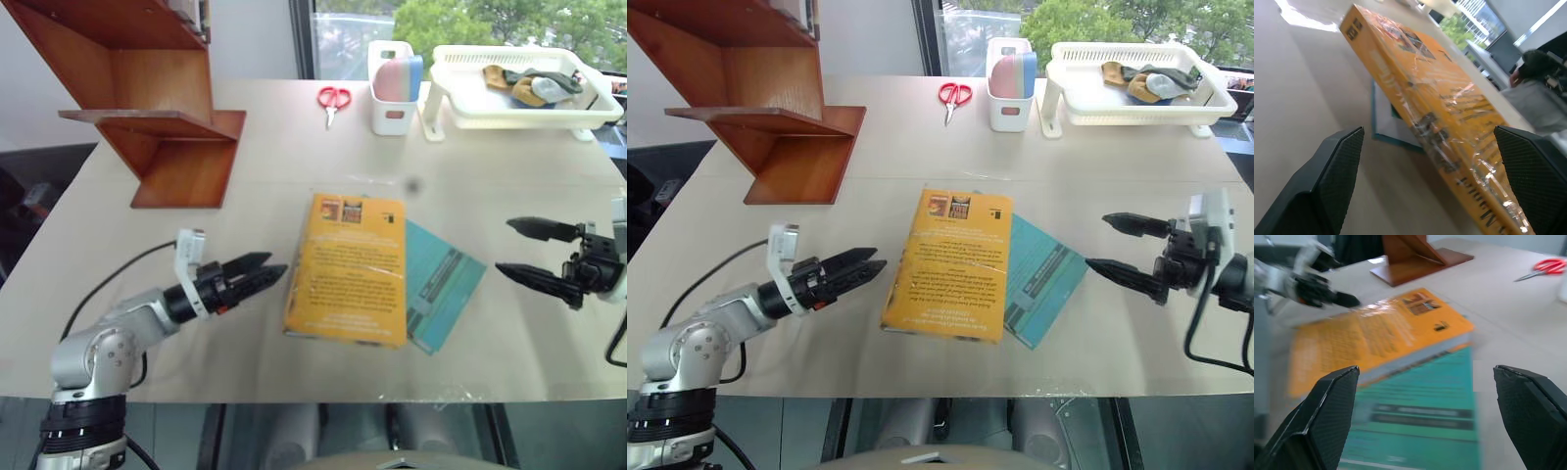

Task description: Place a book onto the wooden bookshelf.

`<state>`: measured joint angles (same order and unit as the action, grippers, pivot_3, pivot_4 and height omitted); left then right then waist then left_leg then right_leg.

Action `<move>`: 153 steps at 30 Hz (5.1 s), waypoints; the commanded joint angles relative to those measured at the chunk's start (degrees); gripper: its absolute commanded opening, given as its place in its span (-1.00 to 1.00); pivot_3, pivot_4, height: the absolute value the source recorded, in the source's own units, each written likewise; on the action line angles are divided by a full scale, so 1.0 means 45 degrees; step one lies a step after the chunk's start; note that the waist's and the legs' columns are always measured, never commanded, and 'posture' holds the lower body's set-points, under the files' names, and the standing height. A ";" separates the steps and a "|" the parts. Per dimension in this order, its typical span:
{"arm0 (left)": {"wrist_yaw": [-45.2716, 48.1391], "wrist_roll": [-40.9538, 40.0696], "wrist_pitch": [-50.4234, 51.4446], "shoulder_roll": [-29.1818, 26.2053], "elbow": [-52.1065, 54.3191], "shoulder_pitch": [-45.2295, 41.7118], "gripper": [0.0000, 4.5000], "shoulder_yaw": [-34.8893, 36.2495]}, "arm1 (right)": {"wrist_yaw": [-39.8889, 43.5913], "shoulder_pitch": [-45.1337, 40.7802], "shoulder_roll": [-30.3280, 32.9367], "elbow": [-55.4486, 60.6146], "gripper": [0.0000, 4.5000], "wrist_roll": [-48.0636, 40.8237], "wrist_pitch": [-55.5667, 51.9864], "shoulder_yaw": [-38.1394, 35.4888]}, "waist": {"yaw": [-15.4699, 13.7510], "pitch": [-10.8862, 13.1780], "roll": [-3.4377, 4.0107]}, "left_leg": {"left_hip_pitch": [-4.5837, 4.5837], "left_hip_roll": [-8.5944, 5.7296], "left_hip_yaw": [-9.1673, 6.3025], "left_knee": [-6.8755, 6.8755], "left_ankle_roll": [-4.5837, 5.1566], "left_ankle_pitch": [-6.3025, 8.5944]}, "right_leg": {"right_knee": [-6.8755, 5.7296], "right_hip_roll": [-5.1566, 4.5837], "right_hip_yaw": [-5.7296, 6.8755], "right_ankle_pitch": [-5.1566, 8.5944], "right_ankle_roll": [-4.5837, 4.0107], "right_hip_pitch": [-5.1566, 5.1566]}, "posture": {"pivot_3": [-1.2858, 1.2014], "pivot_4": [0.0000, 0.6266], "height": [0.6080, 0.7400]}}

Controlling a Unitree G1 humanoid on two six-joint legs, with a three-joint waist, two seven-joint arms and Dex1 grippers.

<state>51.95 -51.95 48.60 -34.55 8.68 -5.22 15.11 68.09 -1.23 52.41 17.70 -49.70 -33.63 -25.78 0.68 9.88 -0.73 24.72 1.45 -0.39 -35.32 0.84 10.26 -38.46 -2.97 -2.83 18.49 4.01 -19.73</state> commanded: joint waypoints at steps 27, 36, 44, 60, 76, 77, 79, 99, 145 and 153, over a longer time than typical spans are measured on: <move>-0.0017 -0.1049 0.1223 0.0734 -0.0270 -0.0810 -0.96 -0.0206 | -0.0968 0.0503 0.0349 0.1763 1.00 -0.1942 -0.1369 -0.1411 | -0.0020 0.0005 -0.0026 | 0.0008 -0.0011 -0.0012 -0.0010 0.0001 0.0000 | 0.0005 0.0000 0.0007 0.0001 0.0001 0.0002 | 0.03 -0.52 1.00; -0.0532 -0.0603 -0.0009 -0.0908 0.1051 -0.3113 -0.96 0.0901 | -0.0344 -0.0558 -0.0073 0.0184 1.00 -0.2505 -0.1321 -0.1360 | -0.0051 0.0031 -0.0065 | 0.0018 -0.0021 -0.0013 -0.0011 0.0001 0.0000 | 0.0019 -0.0008 0.0013 0.0000 0.0002 0.0003 | 0.03 -0.52 1.00; 0.0328 0.2556 -0.3898 -0.2928 -0.0363 -0.7316 -0.96 0.0481 | -0.0761 -0.2650 -0.0787 -0.1771 1.00 -0.4758 -0.2142 -0.1866 | 0.0026 0.0078 -0.0106 | 0.0030 -0.0032 -0.0005 0.0004 -0.0002 -0.0002 | 0.0051 0.0027 0.0007 -0.0002 0.0002 -0.0002 | 0.03 -0.52 1.00; 0.0774 1.2511 -1.6551 -0.5805 -0.4773 -1.1461 -0.96 -0.2966 | -0.0110 -0.3386 -0.1040 -0.2867 1.00 -0.4086 -0.1691 -0.1550 | 0.0047 0.0089 -0.0102 | 0.0078 -0.0035 0.0019 0.0021 0.0000 -0.0001 | 0.0099 0.0035 0.0047 -0.0002 0.0004 -0.0016 | 0.03 -0.52 1.00; -0.2605 1.7988 -2.0277 -0.8500 -1.1972 -1.2536 -0.96 -0.4909 | 0.0277 -0.3534 -0.1331 -0.3117 1.00 -0.3825 -0.1569 -0.1772 | -0.0041 0.0106 -0.0083 | 0.0091 -0.0033 0.0024 0.0001 0.0002 -0.0001 | 0.0074 0.0027 0.0075 -0.0002 0.0007 -0.0021 | 0.03 -0.52 1.00; -0.2570 1.7927 -2.0265 -0.8452 -1.2223 -1.2674 -0.96 -0.4956 | 0.0262 -0.3482 -0.1339 -0.3072 1.00 -0.3843 -0.1573 -0.1827 | -0.0018 0.0106 -0.0083 | 0.0092 -0.0034 0.0023 0.0001 0.0001 -0.0001 | 0.0066 0.0028 0.0075 -0.0002 0.0007 -0.0022 | 0.03 -0.52 1.00; -0.2520 1.7842 -2.0227 -0.8383 -1.2544 -1.2895 -0.96 -0.5039 | 0.0243 -0.3377 -0.1346 -0.2995 1.00 -0.3872 -0.1583 -0.1939 | 0.0008 0.0106 -0.0083 | 0.0091 -0.0033 0.0024 0.0000 0.0001 -0.0001 | 0.0052 0.0030 0.0075 -0.0002 0.0006 -0.0029 | 0.03 -0.52 1.00; -0.4955 1.8336 -1.8002 -0.9332 -1.1935 -1.1877 0.76 -0.4564 | 0.0254 -0.3427 -0.1376 -0.2978 1.00 -0.3749 -0.1577 -0.1900 | 0.0046 0.0109 -0.0088 | 0.0093 -0.0020 0.0061 -0.0076 -0.0001 -0.0003 | -0.0099 0.0038 0.0026 0.0001 0.0008 -0.0098 | 0.03 -0.52 1.00; -0.7881 1.0225 -1.2890 0.5286 -0.5999 -0.8336 0.76 -0.3394 | -0.0184 -0.3923 -0.0890 -0.2757 1.00 -0.3786 -0.2103 -0.2148 | -0.0011 0.0093 -0.0062 | 0.0071 -0.0044 -0.0011 -0.0233 0.0004 -0.0001 | -0.0162 0.0045 0.0052 -0.0008 0.0015 -0.0003 | 0.03 -0.52 1.00; -1.0038 1.1344 -1.3832 0.5140 -0.8865 -0.9879 0.76 -0.2783 | -0.0280 -0.4096 -0.1068 -0.2722 1.00 -0.3771 -0.1997 -0.1887 | 0.0016 0.0095 -0.0064 | 0.0083 -0.0044 -0.0021 -0.0223 0.0005 0.0000 | -0.0131 0.0047 0.0052 -0.0008 0.0015 -0.0007 | 0.03 -0.52 1.00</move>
<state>10.06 -3.06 -10.80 -9.93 -30.93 -47.79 0.86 66.89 -18.95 47.58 3.92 -65.75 -43.42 -33.57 0.75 10.31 -1.01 25.10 1.26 -0.49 -36.31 0.87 10.26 -39.02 -2.76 -2.60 18.45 4.07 -19.76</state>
